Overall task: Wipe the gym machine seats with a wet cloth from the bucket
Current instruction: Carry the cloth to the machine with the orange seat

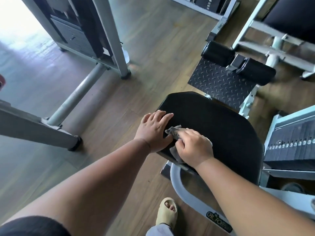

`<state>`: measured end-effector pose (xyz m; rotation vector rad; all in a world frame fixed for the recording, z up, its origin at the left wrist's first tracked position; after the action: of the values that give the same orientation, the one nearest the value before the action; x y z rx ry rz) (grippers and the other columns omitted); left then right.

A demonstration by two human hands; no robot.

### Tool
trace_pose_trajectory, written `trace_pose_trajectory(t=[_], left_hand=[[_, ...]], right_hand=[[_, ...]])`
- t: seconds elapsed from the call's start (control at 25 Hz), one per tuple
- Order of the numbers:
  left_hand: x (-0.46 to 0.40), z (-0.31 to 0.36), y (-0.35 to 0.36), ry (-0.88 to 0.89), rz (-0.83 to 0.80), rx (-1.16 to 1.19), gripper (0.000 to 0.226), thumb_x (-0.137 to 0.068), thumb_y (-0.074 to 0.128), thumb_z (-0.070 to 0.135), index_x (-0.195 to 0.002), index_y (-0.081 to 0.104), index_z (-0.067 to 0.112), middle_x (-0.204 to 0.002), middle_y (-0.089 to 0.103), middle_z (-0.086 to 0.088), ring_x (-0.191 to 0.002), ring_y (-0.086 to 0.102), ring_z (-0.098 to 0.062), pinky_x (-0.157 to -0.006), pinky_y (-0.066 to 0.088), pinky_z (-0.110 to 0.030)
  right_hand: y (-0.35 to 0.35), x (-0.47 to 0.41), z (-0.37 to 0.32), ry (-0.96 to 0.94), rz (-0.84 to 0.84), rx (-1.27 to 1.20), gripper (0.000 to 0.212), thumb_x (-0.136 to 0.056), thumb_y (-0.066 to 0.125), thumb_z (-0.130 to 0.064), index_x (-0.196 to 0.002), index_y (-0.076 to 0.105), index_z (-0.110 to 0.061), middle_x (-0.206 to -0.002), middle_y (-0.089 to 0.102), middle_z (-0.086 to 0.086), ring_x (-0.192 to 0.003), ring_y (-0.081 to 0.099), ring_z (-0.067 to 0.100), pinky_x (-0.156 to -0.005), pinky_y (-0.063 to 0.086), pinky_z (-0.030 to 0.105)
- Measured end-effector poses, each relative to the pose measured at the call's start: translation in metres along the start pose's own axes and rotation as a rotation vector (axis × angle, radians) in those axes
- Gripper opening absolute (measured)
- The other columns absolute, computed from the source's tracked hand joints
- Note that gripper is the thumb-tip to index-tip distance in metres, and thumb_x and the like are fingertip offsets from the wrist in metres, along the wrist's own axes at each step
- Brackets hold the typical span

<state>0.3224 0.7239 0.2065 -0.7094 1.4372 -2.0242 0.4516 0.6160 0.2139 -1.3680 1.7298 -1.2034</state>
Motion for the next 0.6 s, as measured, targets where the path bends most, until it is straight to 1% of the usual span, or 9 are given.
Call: trace_pose_trajectory(t=[0.08, 0.16, 0.2, 0.32, 0.44, 0.52, 0.6], left_hand=[[0.047, -0.006, -0.022, 0.014, 0.052, 0.049, 0.058, -0.085, 0.046, 0.053, -0.140, 0.049, 0.032, -0.139, 0.053, 0.004, -0.131, 0.047, -0.020, -0.110, 0.030, -0.039], [0.120, -0.022, -0.042, 0.023, 0.083, 0.056, 0.046, -0.087, 0.052, 0.048, -0.130, 0.056, 0.034, -0.130, 0.059, 0.006, -0.121, 0.055, -0.020, -0.102, 0.038, -0.037], [0.164, -0.036, -0.055, -0.012, 0.099, 0.045, 0.044, -0.086, 0.052, 0.049, -0.127, 0.058, 0.035, -0.125, 0.062, 0.007, -0.116, 0.059, -0.020, -0.098, 0.041, -0.037], [0.283, -0.077, -0.106, -0.205, 0.157, 0.042, 0.046, -0.084, 0.045, 0.056, -0.123, 0.059, 0.037, -0.121, 0.065, 0.011, -0.109, 0.062, -0.018, -0.092, 0.045, -0.035], [0.409, -0.108, -0.168, -0.375, 0.145, 0.039, 0.045, -0.084, 0.047, 0.057, -0.124, 0.056, 0.038, -0.123, 0.063, 0.013, -0.109, 0.062, -0.018, -0.091, 0.048, -0.034], [0.493, -0.125, -0.203, -0.482, 0.148, 0.056, 0.040, -0.086, 0.051, 0.056, -0.123, 0.055, 0.039, -0.120, 0.063, 0.015, -0.108, 0.062, -0.017, -0.091, 0.048, -0.033], [0.577, -0.140, -0.234, -0.585, 0.160, 0.065, 0.038, -0.087, 0.052, 0.057, -0.121, 0.056, 0.040, -0.115, 0.063, 0.017, -0.107, 0.062, -0.012, -0.090, 0.048, -0.030]], right_hand=[[-0.012, 0.022, -0.034, 0.022, 0.009, -0.023, 0.049, -0.079, 0.034, -0.035, -0.106, 0.074, -0.023, -0.105, 0.073, -0.004, -0.098, 0.066, 0.026, -0.077, 0.055, 0.038], [-0.017, 0.054, -0.081, -0.011, 0.017, -0.044, 0.053, -0.079, 0.031, -0.039, -0.109, 0.073, -0.026, -0.109, 0.072, -0.007, -0.099, 0.066, 0.025, -0.077, 0.056, 0.039], [-0.018, 0.071, -0.114, -0.041, 0.008, -0.057, 0.055, -0.078, 0.030, -0.041, -0.111, 0.072, -0.028, -0.112, 0.072, -0.009, -0.101, 0.066, 0.024, -0.078, 0.056, 0.039], [-0.022, 0.117, -0.220, -0.192, -0.058, -0.064, 0.058, -0.077, 0.025, -0.045, -0.115, 0.068, -0.033, -0.117, 0.068, -0.010, -0.106, 0.063, 0.021, -0.082, 0.052, 0.035], [-0.031, 0.180, -0.328, -0.331, -0.127, -0.087, 0.050, -0.078, 0.034, -0.041, -0.119, 0.063, -0.037, -0.120, 0.066, -0.011, -0.108, 0.061, 0.020, -0.084, 0.050, 0.032], [-0.042, 0.224, -0.386, -0.390, -0.129, -0.109, 0.048, -0.077, 0.036, -0.041, -0.117, 0.061, -0.038, -0.115, 0.067, -0.010, -0.105, 0.062, 0.018, -0.083, 0.050, 0.032], [-0.051, 0.263, -0.441, -0.460, -0.144, -0.099, 0.044, -0.077, 0.035, -0.043, -0.112, 0.060, -0.035, -0.105, 0.066, -0.008, -0.098, 0.062, 0.018, -0.076, 0.048, 0.032]])
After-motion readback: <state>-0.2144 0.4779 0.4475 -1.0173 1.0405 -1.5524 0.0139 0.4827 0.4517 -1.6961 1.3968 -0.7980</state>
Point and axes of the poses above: each hand's wrist, its own x-axis away from the middle knuckle, its own y-axis out of the palm, z = x × y, the point moved 2 cm from there along -x, towards the middle knuckle
